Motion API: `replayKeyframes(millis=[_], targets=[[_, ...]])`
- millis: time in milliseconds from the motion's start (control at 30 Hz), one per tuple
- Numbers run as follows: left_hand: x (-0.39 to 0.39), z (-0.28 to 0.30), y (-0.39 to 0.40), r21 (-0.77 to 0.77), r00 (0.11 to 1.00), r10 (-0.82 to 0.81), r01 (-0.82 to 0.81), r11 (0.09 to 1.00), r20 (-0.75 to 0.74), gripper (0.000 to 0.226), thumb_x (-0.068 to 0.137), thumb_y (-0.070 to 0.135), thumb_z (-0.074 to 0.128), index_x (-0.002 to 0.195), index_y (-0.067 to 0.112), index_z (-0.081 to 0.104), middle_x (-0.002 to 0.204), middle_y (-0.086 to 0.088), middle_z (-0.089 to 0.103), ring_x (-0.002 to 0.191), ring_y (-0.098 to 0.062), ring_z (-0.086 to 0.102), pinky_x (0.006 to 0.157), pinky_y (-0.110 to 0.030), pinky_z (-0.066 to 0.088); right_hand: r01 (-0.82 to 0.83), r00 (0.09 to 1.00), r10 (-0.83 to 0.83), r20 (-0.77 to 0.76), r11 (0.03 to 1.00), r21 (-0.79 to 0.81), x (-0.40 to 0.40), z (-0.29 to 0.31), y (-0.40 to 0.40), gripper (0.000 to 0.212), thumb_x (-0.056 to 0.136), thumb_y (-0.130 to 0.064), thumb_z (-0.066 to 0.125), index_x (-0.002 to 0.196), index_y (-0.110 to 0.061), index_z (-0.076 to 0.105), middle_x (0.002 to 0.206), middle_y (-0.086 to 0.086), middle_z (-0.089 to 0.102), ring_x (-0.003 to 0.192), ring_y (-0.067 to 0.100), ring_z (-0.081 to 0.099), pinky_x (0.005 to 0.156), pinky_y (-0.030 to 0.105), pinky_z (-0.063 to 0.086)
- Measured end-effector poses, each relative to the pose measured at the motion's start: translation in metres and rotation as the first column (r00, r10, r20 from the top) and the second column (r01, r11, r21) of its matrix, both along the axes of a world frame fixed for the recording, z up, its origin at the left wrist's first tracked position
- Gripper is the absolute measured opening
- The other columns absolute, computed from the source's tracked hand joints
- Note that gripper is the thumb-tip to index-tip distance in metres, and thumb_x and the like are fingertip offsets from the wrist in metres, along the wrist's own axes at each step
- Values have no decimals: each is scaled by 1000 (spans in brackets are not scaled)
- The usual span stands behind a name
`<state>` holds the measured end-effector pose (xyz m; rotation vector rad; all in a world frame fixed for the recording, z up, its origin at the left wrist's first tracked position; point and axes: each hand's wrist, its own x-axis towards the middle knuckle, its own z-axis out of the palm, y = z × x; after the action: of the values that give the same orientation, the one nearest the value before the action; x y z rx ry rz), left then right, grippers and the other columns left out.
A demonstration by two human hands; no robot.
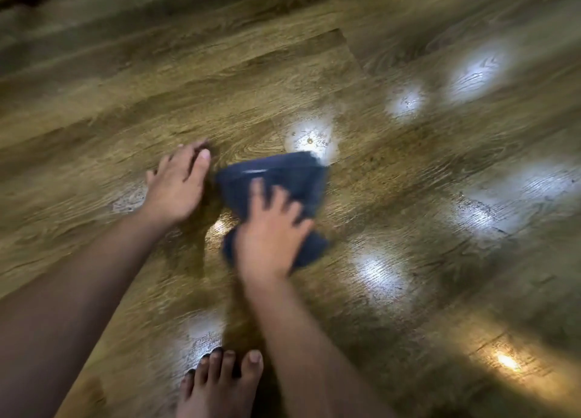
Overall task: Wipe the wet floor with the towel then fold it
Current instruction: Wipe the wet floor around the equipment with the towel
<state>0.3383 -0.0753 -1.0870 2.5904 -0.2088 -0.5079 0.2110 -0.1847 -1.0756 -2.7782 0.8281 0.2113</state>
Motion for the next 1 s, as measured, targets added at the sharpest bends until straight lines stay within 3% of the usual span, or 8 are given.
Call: replayKeyframes(millis=[67, 167, 333, 467, 600, 800, 900, 1000], targets=[[11, 1, 4, -71, 998, 48, -51, 996, -35, 68, 92, 72, 15, 142, 38, 47, 153, -4, 44, 146, -27, 29, 119, -54, 9, -350, 936, 347, 57, 936, 34, 2, 2, 54, 49, 90, -37, 54, 139, -35, 50, 135, 1, 50, 125, 36, 47, 98, 52, 31], [25, 2, 6, -208, 993, 103, -113, 972, -58, 92, 77, 85, 15, 132, 26, 59, 143, -7, 56, 140, -27, 42, 120, -55, 19, -759, 651, 759, -8, 651, -29, -17, -2, 93, 63, 83, -49, 61, 142, -35, 44, 140, -4, 43, 125, 33, 39, 101, 50, 28], [24, -3, 7, -175, 998, 57, -60, 983, -24, 86, 81, 81, 16, 133, 24, 55, 139, -11, 58, 137, -29, 44, 116, -56, 26, -813, 567, 819, 88, 574, -98, -33, -14, 19, 70, 81, -54, 59, 146, -37, 43, 140, -8, 49, 112, 22, 42, 91, 40, 35], [20, -7, 13, -93, 1000, 27, -27, 995, -1, 68, 91, 75, 17, 139, 36, 46, 145, -8, 53, 140, -30, 38, 118, -58, 19, -643, 758, 651, 37, 755, -130, -25, -12, -111, 76, 76, -54, 66, 146, -31, 45, 137, 2, 52, 109, 34, 51, 89, 46, 41], [20, -8, 14, -74, 1000, 20, -18, 997, 22, 59, 93, 73, 17, 137, 43, 44, 140, -3, 56, 140, -25, 36, 115, -57, 14, -193, 980, 200, 9, 957, -216, -23, -8, -232, 71, 81, -46, 64, 146, -27, 43, 136, 10, 49, 114, 40, 47, 93, 51, 40], [21, -13, 15, -77, 999, 15, -12, 997, 32, 59, 91, 74, 16, 135, 46, 42, 136, 4, 59, 136, -20, 36, 113, -58, 11, 495, 868, -492, 68, 849, -187, -2, -14, -288, 56, 88, -35, 58, 139, -18, 46, 139, 19, 41, 129, 46, 36, 106, 63, 30], [17, -10, 5, -82, 996, 28, -21, 996, 80, 58, 92, 70, 19, 133, 41, 46, 132, 2, 60, 132, -21, 37, 112, -56, 14, 553, 832, -551, 60, 818, -157, 23, -11, -239, 60, 88, -34, 60, 145, -24, 43, 143, 15, 41, 130, 43, 37, 106, 62, 26], [13, -4, -10, -48, 988, 68, -62, 997, 137, 55, 95, 63, 22, 130, 32, 52, 126, -6, 61, 129, -26, 38, 108, -56, 19, 325, 945, -323, 39, 932, -157, 24, -5, -146, 71, 86, -39, 64, 151, -30, 35, 144, 8, 43, 123, 38, 40, 99, 55, 32]])
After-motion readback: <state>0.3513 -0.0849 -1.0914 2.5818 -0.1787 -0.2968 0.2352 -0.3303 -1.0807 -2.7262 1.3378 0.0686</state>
